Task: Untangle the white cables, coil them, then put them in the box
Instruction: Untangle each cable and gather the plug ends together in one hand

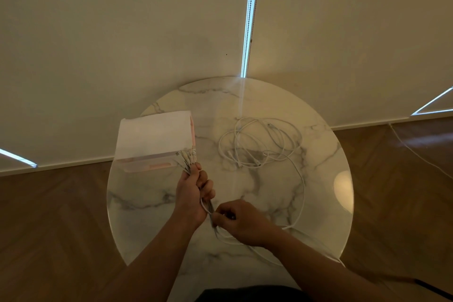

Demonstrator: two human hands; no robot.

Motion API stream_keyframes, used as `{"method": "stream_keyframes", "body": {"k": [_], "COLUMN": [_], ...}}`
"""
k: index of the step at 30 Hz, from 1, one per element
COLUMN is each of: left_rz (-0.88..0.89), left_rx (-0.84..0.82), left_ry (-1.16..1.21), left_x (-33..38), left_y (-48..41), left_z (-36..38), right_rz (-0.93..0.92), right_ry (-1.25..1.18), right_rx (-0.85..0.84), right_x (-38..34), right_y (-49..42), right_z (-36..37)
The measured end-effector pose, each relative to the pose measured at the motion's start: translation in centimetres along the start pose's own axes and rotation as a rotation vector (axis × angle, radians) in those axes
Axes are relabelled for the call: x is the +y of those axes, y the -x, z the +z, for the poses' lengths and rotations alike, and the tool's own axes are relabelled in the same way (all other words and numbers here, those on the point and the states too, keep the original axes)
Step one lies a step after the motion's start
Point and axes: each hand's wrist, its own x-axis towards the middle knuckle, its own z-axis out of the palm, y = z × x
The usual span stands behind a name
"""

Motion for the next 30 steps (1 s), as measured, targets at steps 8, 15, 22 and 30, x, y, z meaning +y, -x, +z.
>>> {"method": "stream_keyframes", "body": {"k": [8,15,22,30], "left_rz": [0.012,-0.018,0.006,0.097], "left_rx": [0.006,0.005,0.074,0.220], "left_ry": [0.066,0.039,-0.025,-0.066], "left_x": [0.3,0.0,0.3,1.2], "left_y": [0.5,0.7,0.7,-0.7], "left_z": [-0.1,0.3,0.3,-1.9], "right_rz": [0.080,0.104,0.025,-0.004], "right_ry": [-0.069,0.010,0.028,0.310], "right_rx": [-0.002,0.032,0.062,-0.032], "right_x": [-0.7,-0.3,0.2,4.1], "right_y": [0.0,-1.0,-0.5,2.0], "right_z": [-1.0,0.4,1.2,-0.9]}}
